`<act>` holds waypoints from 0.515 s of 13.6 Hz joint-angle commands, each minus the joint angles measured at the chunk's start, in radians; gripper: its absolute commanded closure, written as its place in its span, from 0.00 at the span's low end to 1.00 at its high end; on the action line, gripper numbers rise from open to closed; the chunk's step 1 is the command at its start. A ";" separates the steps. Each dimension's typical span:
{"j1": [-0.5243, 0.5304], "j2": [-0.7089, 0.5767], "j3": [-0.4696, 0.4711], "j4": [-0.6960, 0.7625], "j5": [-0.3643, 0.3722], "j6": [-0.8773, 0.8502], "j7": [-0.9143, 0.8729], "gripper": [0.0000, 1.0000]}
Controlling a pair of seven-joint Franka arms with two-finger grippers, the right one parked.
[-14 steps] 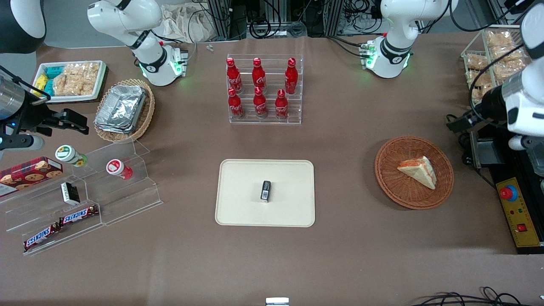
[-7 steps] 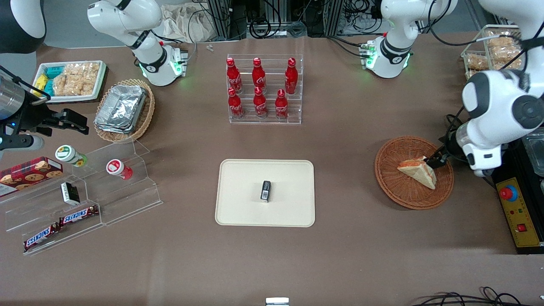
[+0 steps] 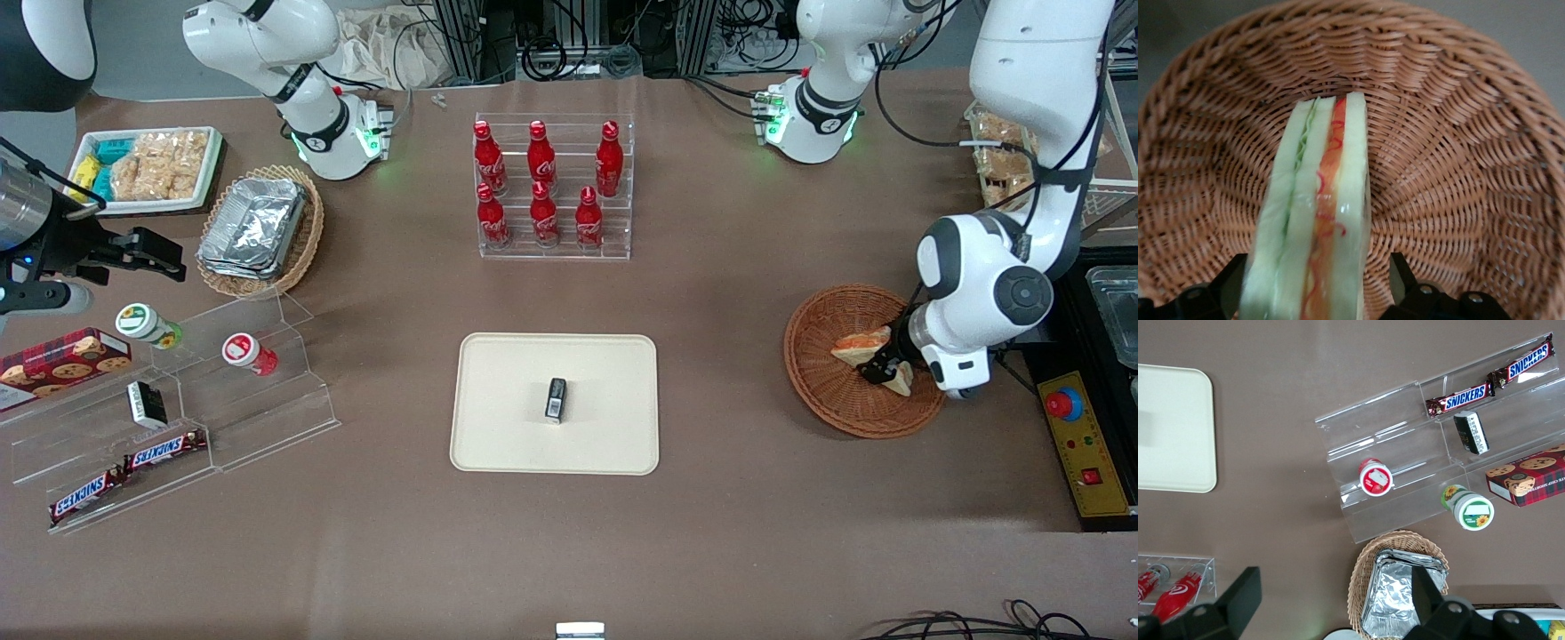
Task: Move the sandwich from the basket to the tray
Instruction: 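Lower the left gripper and close it on the sandwich wedge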
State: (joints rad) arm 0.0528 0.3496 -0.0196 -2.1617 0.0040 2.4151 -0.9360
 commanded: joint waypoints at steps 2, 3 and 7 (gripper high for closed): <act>0.009 -0.035 -0.003 -0.018 0.008 0.015 -0.037 1.00; 0.009 -0.067 -0.003 -0.015 0.008 -0.028 -0.034 1.00; -0.019 -0.205 -0.041 0.121 0.017 -0.366 0.005 1.00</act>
State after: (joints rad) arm 0.0529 0.2328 -0.0330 -2.1084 0.0070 2.2063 -0.9365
